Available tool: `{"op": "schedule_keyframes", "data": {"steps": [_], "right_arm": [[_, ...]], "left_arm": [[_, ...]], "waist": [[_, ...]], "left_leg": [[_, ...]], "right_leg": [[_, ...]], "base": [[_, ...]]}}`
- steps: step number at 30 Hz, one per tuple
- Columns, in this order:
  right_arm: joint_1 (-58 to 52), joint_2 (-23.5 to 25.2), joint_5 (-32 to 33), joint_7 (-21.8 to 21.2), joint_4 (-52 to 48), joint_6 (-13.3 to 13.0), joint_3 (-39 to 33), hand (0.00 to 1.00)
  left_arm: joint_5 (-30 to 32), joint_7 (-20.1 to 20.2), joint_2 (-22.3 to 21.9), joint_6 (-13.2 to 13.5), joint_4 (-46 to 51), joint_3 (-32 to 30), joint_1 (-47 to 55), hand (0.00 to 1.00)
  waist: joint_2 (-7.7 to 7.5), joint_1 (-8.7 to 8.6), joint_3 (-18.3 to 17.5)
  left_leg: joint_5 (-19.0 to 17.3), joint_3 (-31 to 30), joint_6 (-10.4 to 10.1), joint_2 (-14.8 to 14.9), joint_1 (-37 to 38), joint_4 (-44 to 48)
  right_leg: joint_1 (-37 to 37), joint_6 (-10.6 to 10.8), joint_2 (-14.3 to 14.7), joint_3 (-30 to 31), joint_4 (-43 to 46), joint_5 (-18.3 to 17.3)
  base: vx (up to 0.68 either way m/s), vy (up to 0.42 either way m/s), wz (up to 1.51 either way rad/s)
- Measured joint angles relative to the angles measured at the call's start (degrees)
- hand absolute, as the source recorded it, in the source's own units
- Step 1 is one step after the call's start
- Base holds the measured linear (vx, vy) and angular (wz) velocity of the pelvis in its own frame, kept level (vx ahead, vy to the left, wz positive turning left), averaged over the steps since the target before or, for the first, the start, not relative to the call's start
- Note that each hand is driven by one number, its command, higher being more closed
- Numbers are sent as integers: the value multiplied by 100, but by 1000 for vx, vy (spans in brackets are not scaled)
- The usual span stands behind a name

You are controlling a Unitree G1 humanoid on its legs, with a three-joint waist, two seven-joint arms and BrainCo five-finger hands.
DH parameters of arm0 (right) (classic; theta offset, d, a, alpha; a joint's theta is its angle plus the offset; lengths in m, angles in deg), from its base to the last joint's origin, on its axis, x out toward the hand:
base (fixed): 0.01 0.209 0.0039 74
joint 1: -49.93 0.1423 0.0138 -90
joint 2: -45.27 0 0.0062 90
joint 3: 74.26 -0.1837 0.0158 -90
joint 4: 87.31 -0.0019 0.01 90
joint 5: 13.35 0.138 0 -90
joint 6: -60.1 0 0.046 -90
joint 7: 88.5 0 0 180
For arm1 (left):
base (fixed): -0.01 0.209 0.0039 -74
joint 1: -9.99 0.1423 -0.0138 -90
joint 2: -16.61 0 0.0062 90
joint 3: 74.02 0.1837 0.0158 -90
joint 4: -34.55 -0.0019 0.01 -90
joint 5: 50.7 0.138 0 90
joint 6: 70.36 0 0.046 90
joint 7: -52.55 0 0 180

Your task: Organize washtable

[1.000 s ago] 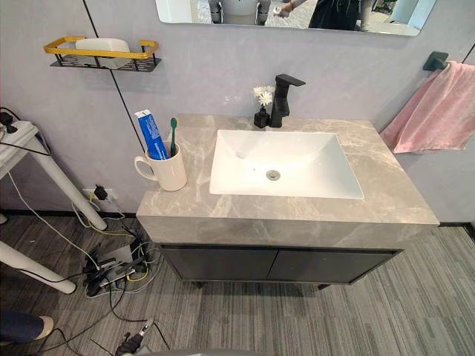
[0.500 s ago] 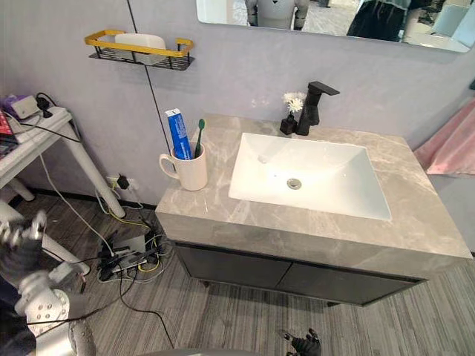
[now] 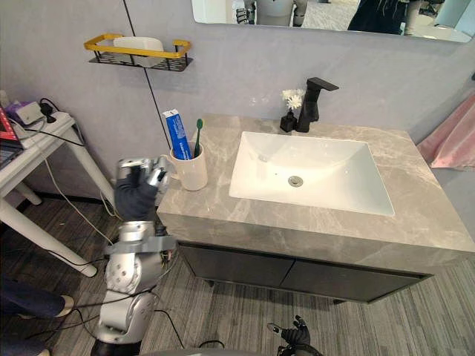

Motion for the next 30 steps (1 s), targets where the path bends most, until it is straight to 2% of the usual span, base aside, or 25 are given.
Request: {"op": "schedule_keyframes", "data": {"steps": [1, 2, 8, 15, 18, 26, 30], "right_arm": [[1, -1, -2, -27, -18, -8, -4, 0], [0, 5, -9, -33, -54, -18, -8, 0], [-100, -7, -44, -66, -152, -24, -41, 0], [-391, -53, -47, -240, -524, -35, -41, 0], [-460, -67, -47, -263, -552, -35, -46, 0], [-500, -78, -45, -279, -602, -35, -38, 0], [-497, -81, -43, -275, -646, -35, -36, 0]], "left_arm": [[2, -2, 0, -17, -61, -4, -29, 100], [28, -7, -1, -80, -156, -10, -66, 100], [300, -21, -22, -233, -585, -220, -76, 100], [963, -141, -18, -363, -720, -720, -79, 100], [1161, -144, -19, -363, -720, -751, -78, 100], [1149, -140, 2, -372, -876, -895, -78, 100], [808, -121, 36, -423, -1104, -754, -121, 100]], "waist": [[0, -16, 0], [-14, -104, 3], [-95, -105, -13], [-138, -115, 7], [-152, -113, 14], [-173, -108, 35], [-182, -108, 60]], "left_leg": [[0, 11, 0, -1, -8, 2], [0, 49, 0, 1, -8, 2], [-23, 465, -26, 43, 33, 26], [-112, 604, -34, 132, -10, 118], [-118, 621, -38, 137, -14, 112], [-117, 661, -39, 154, -156, 111], [-115, 659, -40, 168, -256, 121]], "right_leg": [[-13, 0, -2, 9, 0, 1], [-35, 0, -2, 36, 0, 3], [-146, -11, 22, 290, 0, 12], [-243, -28, 108, 437, 0, 22], [-263, -28, 115, 458, 0, 22], [-430, -50, 140, 514, -3, 40], [-521, -65, 155, 516, -8, 50]], "base": [[13, 7, -17], [14, 4, -13], [9, 5, -20], [-7, -7, -12], [3, 3, -4], [2, 1, -3], [0, 0, 0]]}}
